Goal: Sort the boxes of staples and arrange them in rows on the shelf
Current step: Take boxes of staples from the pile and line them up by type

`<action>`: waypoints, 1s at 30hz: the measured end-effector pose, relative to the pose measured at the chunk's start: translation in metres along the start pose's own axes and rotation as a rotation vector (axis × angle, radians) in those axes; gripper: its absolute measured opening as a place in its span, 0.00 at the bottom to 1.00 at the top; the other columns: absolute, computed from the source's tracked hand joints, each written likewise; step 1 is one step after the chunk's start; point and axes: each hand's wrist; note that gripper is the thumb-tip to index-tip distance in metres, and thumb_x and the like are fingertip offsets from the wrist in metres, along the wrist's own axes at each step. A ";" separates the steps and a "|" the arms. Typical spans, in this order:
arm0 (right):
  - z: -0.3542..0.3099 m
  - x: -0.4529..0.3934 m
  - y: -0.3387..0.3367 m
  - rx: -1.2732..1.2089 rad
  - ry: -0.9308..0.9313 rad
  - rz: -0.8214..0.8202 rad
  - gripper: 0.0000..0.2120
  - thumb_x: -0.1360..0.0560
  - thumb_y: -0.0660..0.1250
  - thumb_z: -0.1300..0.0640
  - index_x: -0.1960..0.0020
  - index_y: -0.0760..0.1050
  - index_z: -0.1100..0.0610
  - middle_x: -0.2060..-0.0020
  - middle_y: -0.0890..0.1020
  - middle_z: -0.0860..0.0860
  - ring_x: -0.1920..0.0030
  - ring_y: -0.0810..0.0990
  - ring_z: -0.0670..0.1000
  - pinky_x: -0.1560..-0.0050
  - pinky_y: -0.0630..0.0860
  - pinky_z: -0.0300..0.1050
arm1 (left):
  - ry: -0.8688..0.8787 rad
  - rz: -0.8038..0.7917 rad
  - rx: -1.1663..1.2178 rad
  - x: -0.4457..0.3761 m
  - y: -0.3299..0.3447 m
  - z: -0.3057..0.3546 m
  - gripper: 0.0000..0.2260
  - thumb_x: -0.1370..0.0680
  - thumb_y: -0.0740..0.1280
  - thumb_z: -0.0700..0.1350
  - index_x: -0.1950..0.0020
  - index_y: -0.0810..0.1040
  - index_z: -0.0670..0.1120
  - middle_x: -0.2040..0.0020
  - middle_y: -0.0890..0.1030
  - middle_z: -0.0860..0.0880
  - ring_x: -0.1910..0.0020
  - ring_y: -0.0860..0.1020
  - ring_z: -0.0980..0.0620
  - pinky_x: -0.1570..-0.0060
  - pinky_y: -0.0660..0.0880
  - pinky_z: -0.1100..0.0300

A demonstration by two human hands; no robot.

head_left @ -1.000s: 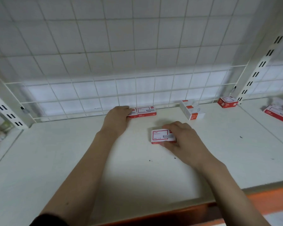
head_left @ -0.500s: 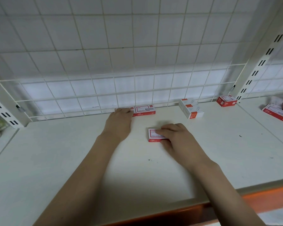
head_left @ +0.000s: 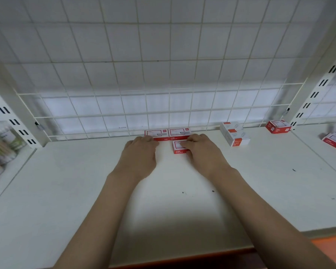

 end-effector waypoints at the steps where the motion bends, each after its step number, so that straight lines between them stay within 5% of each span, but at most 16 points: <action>1: 0.000 -0.002 0.001 0.000 -0.001 0.001 0.19 0.22 0.57 0.62 0.33 0.70 0.51 0.37 0.71 0.49 0.38 0.66 0.52 0.45 0.73 0.46 | -0.009 0.003 0.010 0.004 0.000 0.000 0.18 0.21 0.56 0.41 0.31 0.69 0.48 0.32 0.70 0.51 0.34 0.67 0.49 0.37 0.62 0.57; 21: 0.001 -0.008 0.002 -0.036 0.002 0.044 0.18 0.22 0.57 0.60 0.33 0.69 0.55 0.37 0.72 0.51 0.37 0.66 0.54 0.43 0.72 0.48 | -0.063 0.023 0.057 0.023 -0.003 0.010 0.16 0.20 0.55 0.44 0.32 0.71 0.47 0.31 0.68 0.50 0.34 0.67 0.49 0.37 0.62 0.57; 30: 0.057 0.045 -0.035 -0.011 0.005 0.153 0.18 0.23 0.60 0.57 0.33 0.69 0.57 0.38 0.73 0.52 0.36 0.68 0.54 0.45 0.70 0.45 | 0.087 0.050 0.083 0.013 0.001 0.088 0.18 0.20 0.56 0.46 0.29 0.66 0.50 0.31 0.68 0.52 0.33 0.65 0.50 0.36 0.61 0.58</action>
Point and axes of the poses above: each hand's wrist, its own x-axis away from the middle knuckle, its own y-axis out of the palm, z = x × y
